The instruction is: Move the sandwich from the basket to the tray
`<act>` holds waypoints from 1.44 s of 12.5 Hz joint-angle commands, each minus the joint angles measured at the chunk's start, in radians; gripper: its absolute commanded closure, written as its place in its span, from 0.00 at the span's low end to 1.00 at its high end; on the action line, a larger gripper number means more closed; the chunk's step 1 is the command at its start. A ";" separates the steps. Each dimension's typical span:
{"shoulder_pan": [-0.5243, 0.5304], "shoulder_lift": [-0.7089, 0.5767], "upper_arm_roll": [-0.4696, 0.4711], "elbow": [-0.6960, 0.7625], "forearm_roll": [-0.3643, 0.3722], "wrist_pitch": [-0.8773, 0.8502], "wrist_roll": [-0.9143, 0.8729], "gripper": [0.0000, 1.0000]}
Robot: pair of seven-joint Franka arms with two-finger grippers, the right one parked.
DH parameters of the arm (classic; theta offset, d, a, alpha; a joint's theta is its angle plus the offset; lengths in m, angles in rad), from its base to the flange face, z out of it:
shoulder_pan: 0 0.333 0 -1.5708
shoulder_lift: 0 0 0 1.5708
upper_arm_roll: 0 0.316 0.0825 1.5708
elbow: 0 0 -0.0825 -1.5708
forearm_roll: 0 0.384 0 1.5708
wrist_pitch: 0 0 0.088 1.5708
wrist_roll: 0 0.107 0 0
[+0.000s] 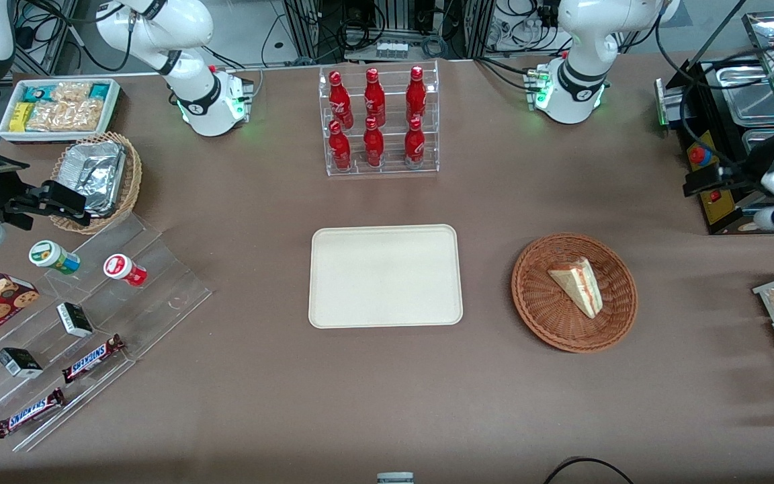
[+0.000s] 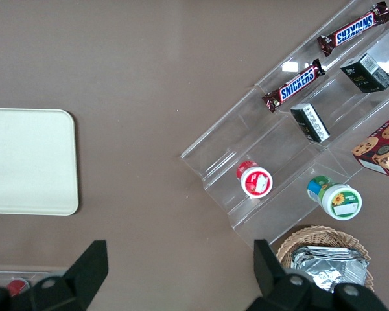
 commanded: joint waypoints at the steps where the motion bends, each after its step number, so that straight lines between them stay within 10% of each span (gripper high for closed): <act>1: 0.023 0.020 -0.006 -0.053 0.006 0.070 -0.014 0.00; 12: -0.054 0.047 -0.017 -0.536 -0.022 0.807 -0.716 0.00; 18: -0.151 0.124 -0.015 -0.559 -0.004 0.890 -0.839 0.00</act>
